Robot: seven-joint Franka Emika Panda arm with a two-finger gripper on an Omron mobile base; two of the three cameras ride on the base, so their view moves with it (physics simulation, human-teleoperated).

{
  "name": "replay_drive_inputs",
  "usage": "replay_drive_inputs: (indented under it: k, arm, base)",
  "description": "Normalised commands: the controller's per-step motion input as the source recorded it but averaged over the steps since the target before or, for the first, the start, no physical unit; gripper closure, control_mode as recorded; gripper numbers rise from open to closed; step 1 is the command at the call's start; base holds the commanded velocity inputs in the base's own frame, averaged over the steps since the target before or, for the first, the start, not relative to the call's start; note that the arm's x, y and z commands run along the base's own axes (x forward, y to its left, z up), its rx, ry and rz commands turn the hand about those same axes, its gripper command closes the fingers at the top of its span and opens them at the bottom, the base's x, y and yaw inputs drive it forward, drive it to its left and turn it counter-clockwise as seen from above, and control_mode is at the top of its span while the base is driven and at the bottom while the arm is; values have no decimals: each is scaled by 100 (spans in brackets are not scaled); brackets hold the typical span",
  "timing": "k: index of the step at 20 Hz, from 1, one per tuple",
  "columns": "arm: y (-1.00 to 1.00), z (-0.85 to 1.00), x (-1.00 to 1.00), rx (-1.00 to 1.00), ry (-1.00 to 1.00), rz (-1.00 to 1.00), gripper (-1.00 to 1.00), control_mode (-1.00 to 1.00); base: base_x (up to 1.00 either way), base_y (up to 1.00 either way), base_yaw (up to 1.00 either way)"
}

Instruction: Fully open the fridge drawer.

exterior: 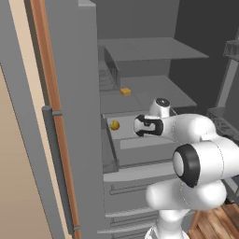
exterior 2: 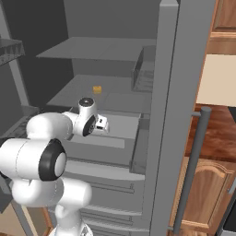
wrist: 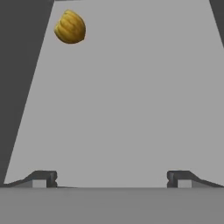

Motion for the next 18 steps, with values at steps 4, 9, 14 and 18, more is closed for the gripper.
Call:
replay_drive_inputs:
  k: [4,9,14,18]
  arm:
    - [-19,-32,-4,-1,2,-9,-100,-100]
    - [-50,-22,-32,-1,3,-10,-100,-100]
    - [-76,-18,-54,0,0,-4,-100,-100]
    - [-53,-1,-51,-1,0,-5,-100,-100]
  base:
    - [0,0,0]
    - [0,0,0]
    - [0,0,0]
    - [0,0,0]
